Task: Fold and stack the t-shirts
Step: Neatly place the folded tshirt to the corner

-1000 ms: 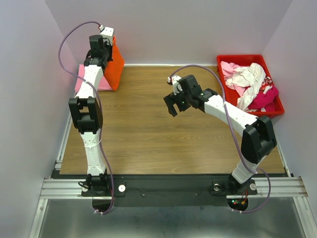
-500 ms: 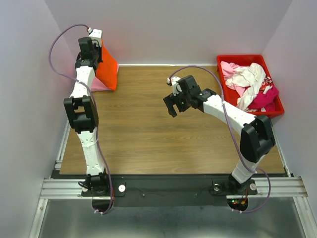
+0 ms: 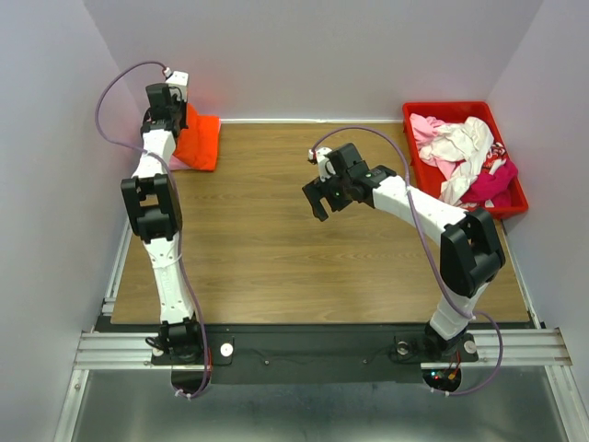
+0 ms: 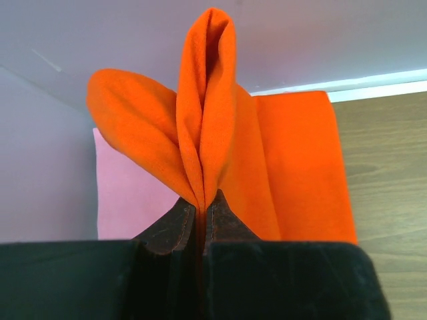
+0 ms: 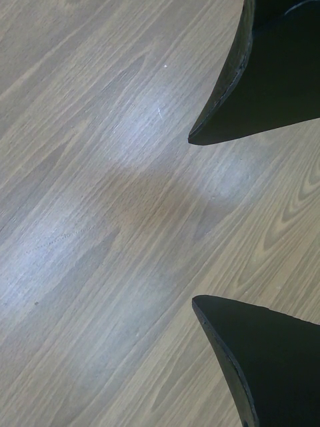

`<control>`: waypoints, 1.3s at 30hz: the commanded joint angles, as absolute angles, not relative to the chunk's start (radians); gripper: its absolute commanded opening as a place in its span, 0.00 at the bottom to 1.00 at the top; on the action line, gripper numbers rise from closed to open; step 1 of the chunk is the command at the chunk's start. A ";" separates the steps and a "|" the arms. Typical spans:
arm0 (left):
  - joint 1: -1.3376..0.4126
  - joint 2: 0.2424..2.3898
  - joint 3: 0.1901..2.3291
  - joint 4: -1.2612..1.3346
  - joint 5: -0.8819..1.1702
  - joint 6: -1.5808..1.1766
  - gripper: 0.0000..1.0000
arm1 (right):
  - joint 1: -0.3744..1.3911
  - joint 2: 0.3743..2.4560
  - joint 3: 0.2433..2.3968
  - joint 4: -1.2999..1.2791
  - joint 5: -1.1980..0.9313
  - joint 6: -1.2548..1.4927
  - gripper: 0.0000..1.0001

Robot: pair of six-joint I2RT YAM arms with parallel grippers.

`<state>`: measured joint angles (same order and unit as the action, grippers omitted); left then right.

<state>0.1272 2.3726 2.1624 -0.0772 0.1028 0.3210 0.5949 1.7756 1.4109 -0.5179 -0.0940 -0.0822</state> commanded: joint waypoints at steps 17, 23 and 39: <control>0.170 2.419 2.247 0.077 0.032 0.457 0.00 | 0.591 1.822 1.471 -0.526 -0.118 -0.080 1.00; 0.192 2.470 2.339 0.060 -0.031 0.477 0.26 | 0.591 1.824 1.479 -0.532 -0.114 -0.080 1.00; 0.230 2.208 2.293 -0.075 -0.005 0.535 0.73 | 0.589 1.703 1.451 -0.535 -0.078 -0.098 1.00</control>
